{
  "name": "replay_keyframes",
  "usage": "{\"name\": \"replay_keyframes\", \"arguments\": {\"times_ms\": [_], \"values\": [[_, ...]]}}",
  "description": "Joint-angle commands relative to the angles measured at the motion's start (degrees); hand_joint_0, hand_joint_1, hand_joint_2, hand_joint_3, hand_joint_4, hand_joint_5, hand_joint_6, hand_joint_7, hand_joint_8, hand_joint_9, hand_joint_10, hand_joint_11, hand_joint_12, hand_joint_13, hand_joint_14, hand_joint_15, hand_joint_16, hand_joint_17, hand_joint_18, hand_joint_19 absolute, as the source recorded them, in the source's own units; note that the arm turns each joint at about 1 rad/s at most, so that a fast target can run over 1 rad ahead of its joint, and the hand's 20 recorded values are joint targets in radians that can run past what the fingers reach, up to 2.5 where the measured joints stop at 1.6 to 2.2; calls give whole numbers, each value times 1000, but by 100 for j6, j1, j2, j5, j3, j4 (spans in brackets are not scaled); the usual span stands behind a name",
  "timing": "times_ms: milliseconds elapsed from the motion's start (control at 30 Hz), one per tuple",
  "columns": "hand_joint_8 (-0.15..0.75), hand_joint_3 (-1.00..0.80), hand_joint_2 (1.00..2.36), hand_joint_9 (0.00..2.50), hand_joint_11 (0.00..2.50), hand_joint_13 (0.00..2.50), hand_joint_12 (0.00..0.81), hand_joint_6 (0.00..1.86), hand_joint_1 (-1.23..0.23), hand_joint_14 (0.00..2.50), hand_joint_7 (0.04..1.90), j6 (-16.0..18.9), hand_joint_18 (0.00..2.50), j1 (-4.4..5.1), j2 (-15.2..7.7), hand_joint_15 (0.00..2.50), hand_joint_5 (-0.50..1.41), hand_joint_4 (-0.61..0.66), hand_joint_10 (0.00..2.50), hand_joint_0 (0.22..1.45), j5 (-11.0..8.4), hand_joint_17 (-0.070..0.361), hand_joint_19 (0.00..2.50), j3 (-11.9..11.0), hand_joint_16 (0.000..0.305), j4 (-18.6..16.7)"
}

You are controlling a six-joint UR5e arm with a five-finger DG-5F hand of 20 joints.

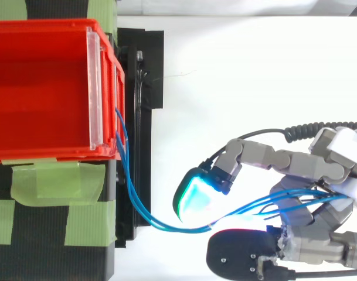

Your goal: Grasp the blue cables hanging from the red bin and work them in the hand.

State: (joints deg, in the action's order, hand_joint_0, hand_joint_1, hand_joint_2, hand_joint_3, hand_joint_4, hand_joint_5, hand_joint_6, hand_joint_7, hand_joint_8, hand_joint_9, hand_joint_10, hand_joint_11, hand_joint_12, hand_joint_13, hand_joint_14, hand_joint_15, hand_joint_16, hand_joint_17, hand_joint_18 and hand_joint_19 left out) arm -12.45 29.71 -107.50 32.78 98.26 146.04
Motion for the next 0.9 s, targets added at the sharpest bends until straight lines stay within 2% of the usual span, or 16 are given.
{"name": "replay_keyframes", "arguments": {"times_ms": [0,33,100,167,233,267,300,367,400,467,533,600,700,733,800,867], "values": [[580,145,1019,1706,2500,2097,706,17,-625,2500,1243,5,2500,0,1,2148,458,343,2500,1214,0,158,766,0,210,3],[580,228,1017,1706,2500,2097,706,17,-628,2500,1240,5,2500,0,-7,2148,471,344,2500,1243,0,158,766,0,210,3],[580,98,1018,1706,2500,2097,706,16,-636,2500,1248,5,2500,0,-7,2148,473,352,2500,1203,-9,158,766,0,210,3],[580,-166,1021,1706,2500,2097,706,17,-641,2500,1227,-3,2500,0,1,2148,424,372,2500,1041,0,158,766,0,210,-5],[580,-266,1021,1706,2500,2097,706,18,-634,2500,1195,5,2500,0,1,2148,400,380,2500,1050,-9,158,766,0,210,-5],[580,-190,1021,1706,2500,2097,706,19,-626,2500,1189,-3,2500,0,1,2148,406,370,2500,1095,-9,158,766,0,210,-5],[580,98,1018,1706,2500,2097,706,18,-630,2500,1190,-3,2500,0,1,2148,438,359,2500,1194,0,158,766,0,210,-5],[580,281,1015,1706,2500,2097,706,18,-632,2500,1189,5,2500,0,1,2148,457,354,2500,1259,-9,158,766,0,210,-5],[580,279,1014,1706,2500,2097,706,19,-632,2500,1201,-3,2500,0,1,2148,479,333,2500,1273,-9,158,766,0,210,3],[580,149,1015,1706,2500,2097,706,19,-649,2500,1204,-3,2500,0,1,2148,480,336,2500,1193,-9,158,766,0,210,3],[580,-199,1022,1706,2500,2097,706,19,-653,2500,1183,5,2500,0,1,2148,421,351,2500,1041,-18,158,766,0,210,3],[580,-194,1022,1706,2500,2097,706,19,-635,2500,1176,5,2500,0,1,2148,417,334,2500,1105,-9,158,766,0,210,3],[580,236,1017,1706,2500,2097,706,19,-632,2500,1188,5,2500,0,1,2148,477,316,2500,1269,-18,158,766,0,210,3],[580,258,1017,1706,2500,2097,706,19,-631,2500,1191,5,2500,9,1,2148,495,304,2500,1288,-9,158,766,0,210,3],[580,230,1017,1706,2500,2097,706,19,-632,2500,1199,5,2500,0,1,2148,500,319,2500,1278,-9,158,766,0,210,3],[580,-106,1021,1706,2500,2097,706,19,-638,2500,1211,5,2500,9,1,2148,481,330,2500,1137,-9,158,766,0,210,3]]}}
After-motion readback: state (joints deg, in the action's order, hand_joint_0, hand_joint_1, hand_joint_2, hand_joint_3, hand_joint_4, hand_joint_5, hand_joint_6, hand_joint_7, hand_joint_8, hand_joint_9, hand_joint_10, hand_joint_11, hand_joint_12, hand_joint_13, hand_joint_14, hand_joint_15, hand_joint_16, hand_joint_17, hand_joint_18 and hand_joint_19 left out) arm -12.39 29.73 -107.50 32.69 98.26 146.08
